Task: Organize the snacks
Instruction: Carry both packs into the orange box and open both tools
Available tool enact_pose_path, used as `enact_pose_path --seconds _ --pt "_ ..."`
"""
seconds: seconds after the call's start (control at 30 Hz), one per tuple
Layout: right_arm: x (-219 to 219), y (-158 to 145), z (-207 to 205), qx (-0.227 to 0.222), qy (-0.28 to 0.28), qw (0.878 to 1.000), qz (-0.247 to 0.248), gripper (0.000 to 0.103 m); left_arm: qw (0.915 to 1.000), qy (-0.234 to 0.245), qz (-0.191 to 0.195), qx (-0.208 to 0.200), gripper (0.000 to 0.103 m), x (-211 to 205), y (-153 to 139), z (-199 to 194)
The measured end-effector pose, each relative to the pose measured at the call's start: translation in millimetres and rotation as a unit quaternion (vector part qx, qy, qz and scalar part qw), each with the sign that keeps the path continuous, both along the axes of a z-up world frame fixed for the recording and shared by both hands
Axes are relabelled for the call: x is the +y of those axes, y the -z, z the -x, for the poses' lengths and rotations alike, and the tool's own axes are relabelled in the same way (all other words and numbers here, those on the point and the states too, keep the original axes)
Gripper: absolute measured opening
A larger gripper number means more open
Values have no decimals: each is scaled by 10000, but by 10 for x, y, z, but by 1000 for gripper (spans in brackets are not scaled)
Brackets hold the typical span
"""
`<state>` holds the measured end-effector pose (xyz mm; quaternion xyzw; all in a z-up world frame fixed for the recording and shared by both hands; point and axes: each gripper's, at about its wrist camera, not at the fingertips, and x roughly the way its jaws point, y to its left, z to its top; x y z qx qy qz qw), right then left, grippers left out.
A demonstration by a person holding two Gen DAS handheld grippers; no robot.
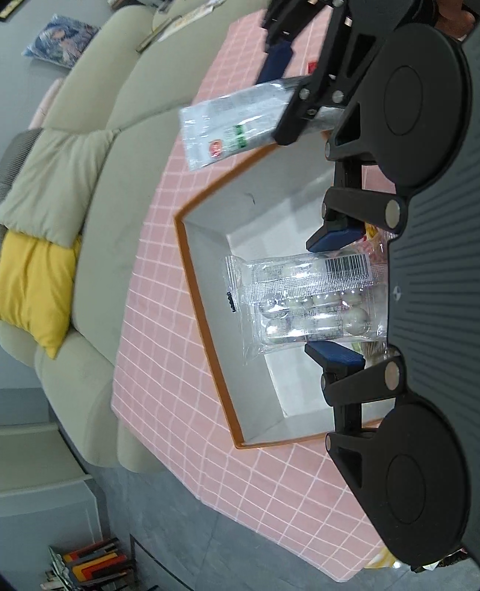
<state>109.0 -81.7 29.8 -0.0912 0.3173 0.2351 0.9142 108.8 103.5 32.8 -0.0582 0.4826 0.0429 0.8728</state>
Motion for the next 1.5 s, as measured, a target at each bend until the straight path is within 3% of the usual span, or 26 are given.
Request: enact_pose_path --seconds 0.47,0.93,1.27,1.37,1.5 --pt "579 558 -524 401 -668 9932 866 45 9955 -65 -47 941 60 166 583 -296" --pt "767 1116 -790 1346 -883 9777 1349 45 9874 54 -170 1569 60 112 976 -454" --pt "769 1209 -876 1589 -829 9739 1389 46 9852 98 -297 1686 64 110 1051 -492" --pt "748 1163 -840 1592 -816 9738 1407 50 9863 103 -274 1621 67 132 1013 -496" --pt "749 1101 -826 1540 -790 9744 1433 62 9883 140 -285 1490 72 129 917 -472"
